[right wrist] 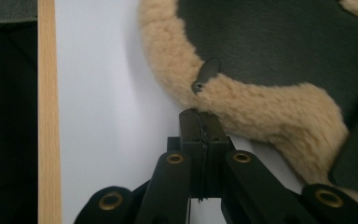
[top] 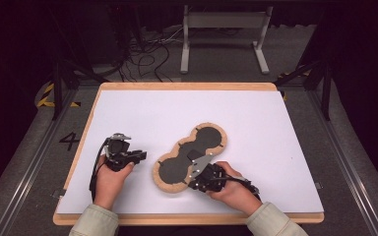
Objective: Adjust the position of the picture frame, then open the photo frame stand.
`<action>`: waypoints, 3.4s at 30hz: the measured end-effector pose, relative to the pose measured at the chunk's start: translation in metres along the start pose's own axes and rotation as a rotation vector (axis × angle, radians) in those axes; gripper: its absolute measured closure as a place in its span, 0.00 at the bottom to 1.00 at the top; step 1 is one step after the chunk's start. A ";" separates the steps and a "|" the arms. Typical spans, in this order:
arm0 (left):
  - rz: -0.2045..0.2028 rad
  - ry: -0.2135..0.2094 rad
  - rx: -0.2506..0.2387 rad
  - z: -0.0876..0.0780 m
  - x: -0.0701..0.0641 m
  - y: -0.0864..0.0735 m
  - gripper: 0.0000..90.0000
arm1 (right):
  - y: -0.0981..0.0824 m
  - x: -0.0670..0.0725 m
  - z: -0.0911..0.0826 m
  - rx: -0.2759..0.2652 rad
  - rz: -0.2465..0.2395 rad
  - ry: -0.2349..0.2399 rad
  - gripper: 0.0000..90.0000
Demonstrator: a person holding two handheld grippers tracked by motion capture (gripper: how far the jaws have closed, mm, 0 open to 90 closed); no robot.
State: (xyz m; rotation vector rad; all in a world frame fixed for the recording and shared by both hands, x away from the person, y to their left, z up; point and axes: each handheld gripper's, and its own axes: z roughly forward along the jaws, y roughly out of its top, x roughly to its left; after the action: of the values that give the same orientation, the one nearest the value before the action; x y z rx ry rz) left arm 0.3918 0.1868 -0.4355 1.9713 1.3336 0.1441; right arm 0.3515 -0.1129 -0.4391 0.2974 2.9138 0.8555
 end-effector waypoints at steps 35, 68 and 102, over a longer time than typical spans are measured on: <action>-0.027 0.000 -0.016 -0.012 0.020 -0.010 0.78 | 0.055 -0.145 -0.017 -0.060 0.310 -0.253 1.00; 0.009 -0.042 -0.005 -0.017 0.015 -0.010 0.74 | 0.000 -0.151 -0.026 0.138 0.402 -0.298 1.00; 0.219 -0.195 0.042 -0.028 -0.019 0.001 0.58 | -0.090 -0.049 -0.115 -0.226 0.548 -0.312 0.59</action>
State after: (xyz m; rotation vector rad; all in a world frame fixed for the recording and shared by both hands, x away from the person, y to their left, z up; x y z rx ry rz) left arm 0.3708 0.1853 -0.4088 2.1050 1.0034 0.0269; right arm 0.3686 -0.2575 -0.3896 1.1256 2.4398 1.0717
